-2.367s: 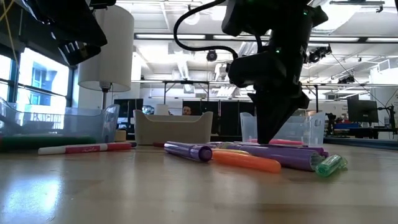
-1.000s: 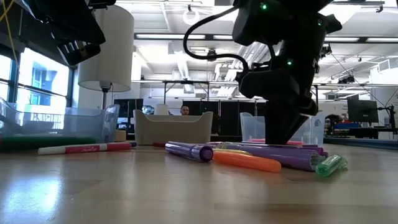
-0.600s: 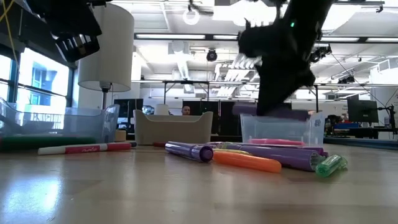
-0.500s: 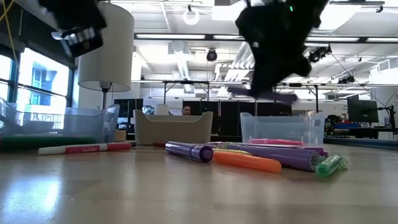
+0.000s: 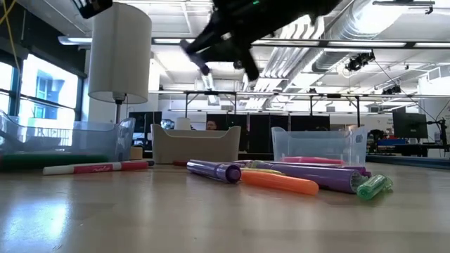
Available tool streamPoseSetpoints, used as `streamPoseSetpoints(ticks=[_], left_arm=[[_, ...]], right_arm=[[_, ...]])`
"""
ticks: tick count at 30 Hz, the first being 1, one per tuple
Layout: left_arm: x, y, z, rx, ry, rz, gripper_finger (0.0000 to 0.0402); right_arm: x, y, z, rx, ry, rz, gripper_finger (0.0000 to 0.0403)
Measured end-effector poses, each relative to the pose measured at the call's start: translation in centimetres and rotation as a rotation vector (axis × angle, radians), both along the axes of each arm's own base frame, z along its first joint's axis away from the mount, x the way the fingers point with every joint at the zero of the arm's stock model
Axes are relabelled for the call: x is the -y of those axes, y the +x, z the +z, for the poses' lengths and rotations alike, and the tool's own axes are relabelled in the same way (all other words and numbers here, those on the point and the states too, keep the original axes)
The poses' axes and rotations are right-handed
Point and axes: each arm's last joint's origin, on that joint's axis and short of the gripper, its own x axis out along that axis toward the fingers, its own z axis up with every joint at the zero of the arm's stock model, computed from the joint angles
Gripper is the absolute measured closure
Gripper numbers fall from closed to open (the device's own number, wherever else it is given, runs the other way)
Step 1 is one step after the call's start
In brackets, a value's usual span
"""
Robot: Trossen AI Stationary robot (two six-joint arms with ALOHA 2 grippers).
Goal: Pick & Place Markers
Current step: Put the purple highlighter pen into the black bin
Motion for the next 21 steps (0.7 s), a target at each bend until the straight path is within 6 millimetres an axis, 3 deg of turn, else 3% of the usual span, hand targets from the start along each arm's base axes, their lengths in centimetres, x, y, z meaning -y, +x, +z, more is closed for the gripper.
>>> streamPoseSetpoints(ticks=[12,17,21], left_arm=[[-0.2,-0.4,0.1,-0.016,-0.028,0.018,0.0402],[-0.2,-0.4,0.0,-0.030,-0.047,0.021,0.0402],[-0.1,-0.4,0.0,-0.034,-0.056,0.005,0.0402]], right_arm=[[2.6,12.9,-2.5,0.081,-0.052,0.145,0.0346],[3.1,16.6,-4.4,0.107,-0.056,0.183,0.0333],[3.4,18.1,-6.4,0.053,-0.062,0.220,0.0323]])
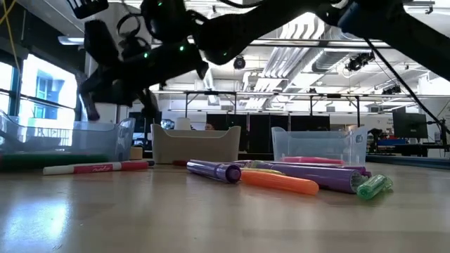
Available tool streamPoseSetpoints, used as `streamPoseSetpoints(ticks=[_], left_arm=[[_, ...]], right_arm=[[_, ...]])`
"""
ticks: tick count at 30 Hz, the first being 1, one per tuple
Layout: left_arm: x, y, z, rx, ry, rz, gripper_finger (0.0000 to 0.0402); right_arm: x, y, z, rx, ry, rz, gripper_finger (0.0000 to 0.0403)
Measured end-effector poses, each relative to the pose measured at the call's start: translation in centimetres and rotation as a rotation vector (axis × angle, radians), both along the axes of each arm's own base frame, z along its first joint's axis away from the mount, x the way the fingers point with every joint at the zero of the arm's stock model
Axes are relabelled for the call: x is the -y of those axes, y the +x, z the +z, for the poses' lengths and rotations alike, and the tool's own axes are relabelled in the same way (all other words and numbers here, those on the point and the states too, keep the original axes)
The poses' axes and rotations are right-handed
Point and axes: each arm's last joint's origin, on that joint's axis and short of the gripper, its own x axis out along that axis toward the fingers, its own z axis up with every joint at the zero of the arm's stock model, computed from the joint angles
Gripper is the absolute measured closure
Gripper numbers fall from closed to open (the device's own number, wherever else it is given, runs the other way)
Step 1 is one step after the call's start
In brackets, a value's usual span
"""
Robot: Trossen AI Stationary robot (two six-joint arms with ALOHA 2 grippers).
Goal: Pick & Place Markers
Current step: Put the purple highlighter pen into the black bin
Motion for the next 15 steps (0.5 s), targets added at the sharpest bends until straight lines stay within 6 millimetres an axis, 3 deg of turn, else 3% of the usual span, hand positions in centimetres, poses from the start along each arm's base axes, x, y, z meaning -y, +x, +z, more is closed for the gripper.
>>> streamPoseSetpoints(ticks=[10,15], left_arm=[[0.0,0.0,0.0,0.002,0.014,-0.028,0.0402],[0.0,0.0,0.0,0.005,0.021,-0.032,0.0402]], right_arm=[[-0.1,-0.3,-0.4,-0.131,0.000,0.059,0.0245],[0.7,-1.5,1.9,-0.215,-0.004,0.093,0.0206]])
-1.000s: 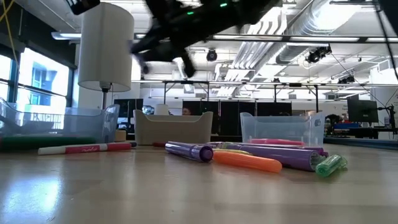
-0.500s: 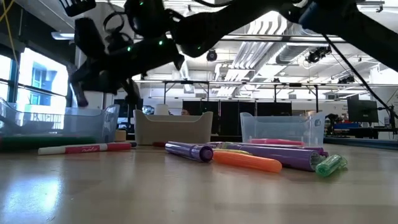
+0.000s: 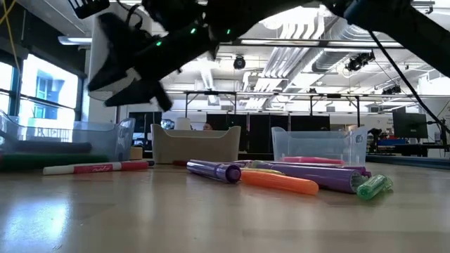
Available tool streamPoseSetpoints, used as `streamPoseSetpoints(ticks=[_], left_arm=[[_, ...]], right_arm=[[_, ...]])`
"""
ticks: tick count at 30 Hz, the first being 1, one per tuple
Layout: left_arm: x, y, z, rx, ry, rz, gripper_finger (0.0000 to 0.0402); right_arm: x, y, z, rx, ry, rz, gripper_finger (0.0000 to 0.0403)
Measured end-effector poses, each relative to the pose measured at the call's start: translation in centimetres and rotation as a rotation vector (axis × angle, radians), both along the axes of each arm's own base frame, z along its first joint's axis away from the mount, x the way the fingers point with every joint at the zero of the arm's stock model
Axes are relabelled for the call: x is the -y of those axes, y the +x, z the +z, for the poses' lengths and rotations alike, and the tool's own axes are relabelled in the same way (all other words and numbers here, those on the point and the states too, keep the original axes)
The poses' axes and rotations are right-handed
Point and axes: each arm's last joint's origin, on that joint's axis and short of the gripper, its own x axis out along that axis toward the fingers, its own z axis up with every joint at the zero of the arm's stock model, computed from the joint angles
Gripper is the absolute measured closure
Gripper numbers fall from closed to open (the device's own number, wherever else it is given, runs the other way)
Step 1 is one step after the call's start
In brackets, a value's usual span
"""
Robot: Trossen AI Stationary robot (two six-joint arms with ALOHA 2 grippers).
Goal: Pick & Place Markers
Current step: Put the purple highlighter pen into the black bin
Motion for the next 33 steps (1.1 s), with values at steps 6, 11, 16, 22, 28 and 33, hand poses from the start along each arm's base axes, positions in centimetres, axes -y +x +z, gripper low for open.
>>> streamPoseSetpoints(ticks=[6,11,16,22,28,33], left_arm=[[0.1,0.5,-0.4,-0.008,0.036,0.048,0.0401],[0.1,1.1,-0.7,-0.007,0.071,0.100,0.0401],[0.2,1.7,-1.2,-0.016,0.125,0.159,0.0369],[0.4,3.0,-2.0,-0.012,0.199,0.229,0.0269],[0.8,4.0,-2.6,-0.008,0.209,0.226,0.0212],[1.1,4.9,-3.4,-0.026,0.220,0.291,0.0209]], right_arm=[[0.9,-3.4,4.5,-0.187,-0.085,0.018,0.0204],[-0.8,-7.7,7.2,-0.474,-0.265,0.033,0.0236],[-2.7,-10.6,7.7,-0.696,-0.350,0.071,0.0304],[-5.9,-11.4,7.6,-0.746,-0.370,0.150,0.0393],[-9.1,-13.3,6.0,-0.787,-0.383,0.191,0.0390],[-10.8,-17.8,4.3,-0.715,-0.278,0.149,0.0399]])
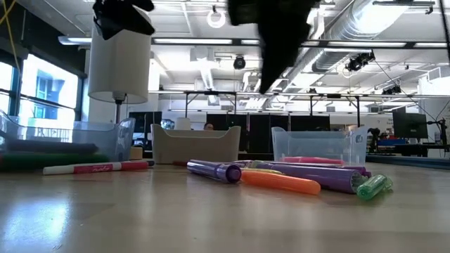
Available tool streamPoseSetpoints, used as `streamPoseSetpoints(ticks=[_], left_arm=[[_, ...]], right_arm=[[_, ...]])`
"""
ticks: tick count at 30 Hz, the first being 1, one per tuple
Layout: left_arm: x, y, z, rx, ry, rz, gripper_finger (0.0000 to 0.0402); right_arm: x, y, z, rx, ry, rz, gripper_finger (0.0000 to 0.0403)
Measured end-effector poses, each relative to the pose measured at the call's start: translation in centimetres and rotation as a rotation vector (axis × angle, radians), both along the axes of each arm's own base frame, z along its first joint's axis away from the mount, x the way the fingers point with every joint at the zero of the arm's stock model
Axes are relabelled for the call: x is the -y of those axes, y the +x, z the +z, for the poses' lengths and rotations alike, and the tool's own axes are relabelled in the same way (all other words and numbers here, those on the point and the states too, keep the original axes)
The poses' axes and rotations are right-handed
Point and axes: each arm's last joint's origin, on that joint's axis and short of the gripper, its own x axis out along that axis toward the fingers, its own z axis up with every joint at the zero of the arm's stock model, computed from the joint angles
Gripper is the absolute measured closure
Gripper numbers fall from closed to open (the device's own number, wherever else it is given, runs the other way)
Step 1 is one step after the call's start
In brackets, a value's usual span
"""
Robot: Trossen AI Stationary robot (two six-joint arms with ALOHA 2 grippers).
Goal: Pick & Place Markers
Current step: Put the purple highlighter pen into the black bin
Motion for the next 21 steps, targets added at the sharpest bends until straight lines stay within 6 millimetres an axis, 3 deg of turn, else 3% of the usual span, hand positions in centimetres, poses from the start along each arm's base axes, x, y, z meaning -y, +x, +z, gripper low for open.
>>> streamPoseSetpoints(ticks=[4,12,17,21], left_arm=[[0.3,1.0,-0.8,-0.005,-0.014,0.056,0.0208],[2.2,5.5,-1.7,-0.173,0.083,-0.015,0.0208],[3.6,8.9,-2.3,-0.280,0.122,-0.005,0.0208],[4.1,11.5,-2.9,-0.359,0.195,-0.097,0.0208]], right_arm=[[-0.7,-5.0,-0.5,0.116,0.087,-0.111,0.0400],[-0.2,-15.1,-1.4,0.243,0.226,-0.305,0.0402],[0.5,-19.2,-1.9,0.329,0.276,-0.339,0.0402],[1.0,-21.2,-2.2,0.381,0.296,-0.328,0.0402]])
